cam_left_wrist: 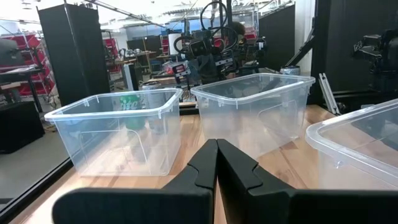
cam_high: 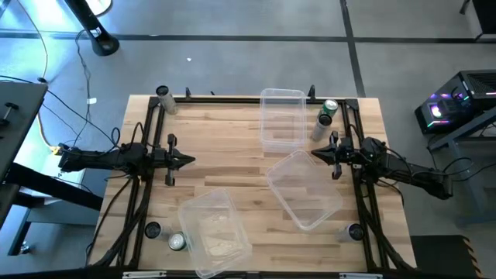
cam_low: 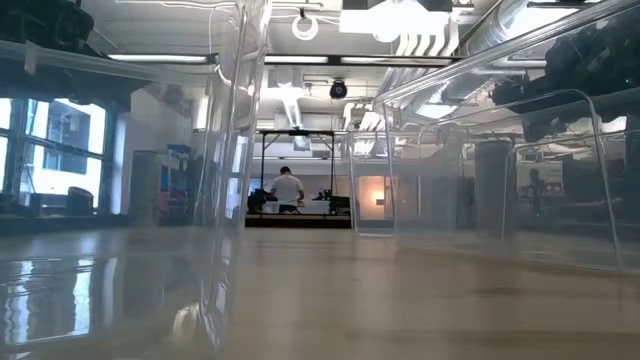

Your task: Sort soda cans

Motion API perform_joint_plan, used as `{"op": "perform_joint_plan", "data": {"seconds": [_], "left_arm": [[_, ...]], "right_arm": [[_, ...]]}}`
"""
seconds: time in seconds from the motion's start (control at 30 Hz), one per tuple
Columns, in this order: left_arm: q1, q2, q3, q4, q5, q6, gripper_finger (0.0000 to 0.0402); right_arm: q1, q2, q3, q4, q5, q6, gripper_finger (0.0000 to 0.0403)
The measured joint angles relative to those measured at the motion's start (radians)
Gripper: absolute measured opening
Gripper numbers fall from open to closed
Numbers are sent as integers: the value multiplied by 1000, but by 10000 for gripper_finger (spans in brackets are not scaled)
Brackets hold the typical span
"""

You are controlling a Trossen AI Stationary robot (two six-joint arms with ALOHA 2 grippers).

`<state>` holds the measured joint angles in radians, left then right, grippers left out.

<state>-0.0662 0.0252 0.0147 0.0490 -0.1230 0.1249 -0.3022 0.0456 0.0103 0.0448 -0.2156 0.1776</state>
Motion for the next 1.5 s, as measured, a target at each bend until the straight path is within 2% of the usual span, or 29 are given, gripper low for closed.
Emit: {"op": "perform_joint_plan", "data": {"seconds": [0.83,0.9,0.97,1.07,1.13,1.23,1.33,1.43,1.5], "left_arm": [[0,0,0,9,0,-18,0],[0,2,-2,71,-2,-89,0],[0,10,-2,229,-33,-284,0],[1,47,-1,551,-205,-627,0],[5,103,15,711,-334,-727,0],[24,226,128,727,-344,-727,0],[46,402,314,663,-215,-623,0],[67,547,522,521,-54,-418,0],[80,616,643,413,-33,-323,0]], "right_arm": [[0,0,0,0,0,0,0],[0,0,0,0,0,0,0],[0,0,0,0,0,0,0],[0,0,0,0,0,0,0],[0,0,0,0,0,0,0],[0,0,0,0,0,0,0],[0,0,0,0,0,0,0],[0,0,0,0,0,0,0],[0,0,0,0,0,0,0]]}}
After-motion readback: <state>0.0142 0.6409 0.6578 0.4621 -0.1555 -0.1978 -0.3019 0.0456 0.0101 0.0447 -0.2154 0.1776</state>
